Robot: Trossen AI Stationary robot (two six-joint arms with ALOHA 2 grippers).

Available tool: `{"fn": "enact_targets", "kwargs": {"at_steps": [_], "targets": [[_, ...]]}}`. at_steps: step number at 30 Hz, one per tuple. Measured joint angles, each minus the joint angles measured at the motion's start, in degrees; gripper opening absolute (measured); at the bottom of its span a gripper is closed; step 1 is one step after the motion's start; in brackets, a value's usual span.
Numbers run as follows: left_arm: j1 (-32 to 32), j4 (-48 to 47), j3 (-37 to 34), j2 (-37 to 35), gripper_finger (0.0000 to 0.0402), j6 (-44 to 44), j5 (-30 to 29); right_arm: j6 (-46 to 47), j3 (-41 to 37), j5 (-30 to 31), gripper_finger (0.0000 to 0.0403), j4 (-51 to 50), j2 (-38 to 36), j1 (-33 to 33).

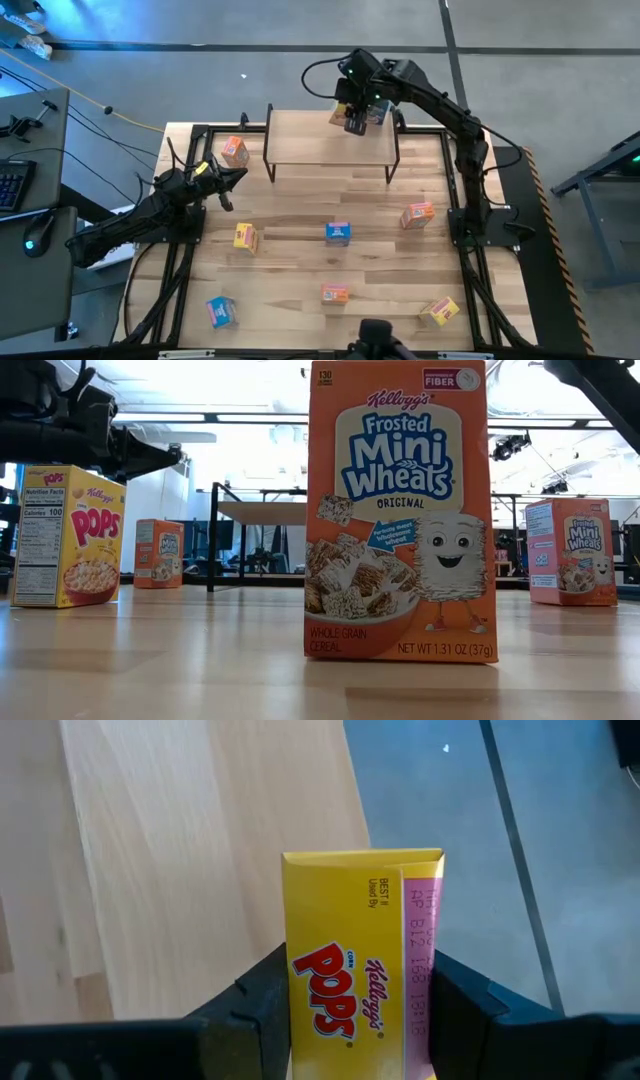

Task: Stack cereal on shelf
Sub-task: Put the top yellow cereal box on the shelf

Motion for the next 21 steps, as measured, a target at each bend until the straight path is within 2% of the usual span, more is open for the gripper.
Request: {"fn": "enact_targets", "kwargs": {"at_steps": [14,21], "targets": [[0.0,0.0,0.0,0.0,0.0003,-0.1,0.0,-0.6,0.0,1.5,0.0155,1.9,3.7,0.2],[0.0,0.0,0.0,0.0,0.0003,-0.1,0.0,-0.6,0.0,2.1,0.0204,4.5,3.8,0.5]]}}
